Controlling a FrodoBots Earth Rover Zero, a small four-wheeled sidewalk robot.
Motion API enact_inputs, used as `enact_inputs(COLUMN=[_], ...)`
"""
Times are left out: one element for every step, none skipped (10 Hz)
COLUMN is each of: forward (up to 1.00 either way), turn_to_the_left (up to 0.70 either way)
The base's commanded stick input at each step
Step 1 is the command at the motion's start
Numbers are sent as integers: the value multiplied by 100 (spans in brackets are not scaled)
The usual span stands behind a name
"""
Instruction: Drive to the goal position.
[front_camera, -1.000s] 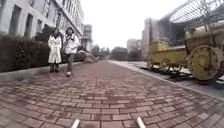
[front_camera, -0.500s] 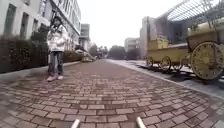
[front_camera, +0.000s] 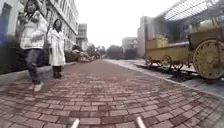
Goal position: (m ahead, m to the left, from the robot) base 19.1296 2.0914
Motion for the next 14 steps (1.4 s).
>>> enact_inputs(forward=[70,70,70,70,70,70,70,70,70,70,70,70,70,70], turn_to_the_left=[0,0,0,0,0,0,5,11,13,9,2,0,0,0])
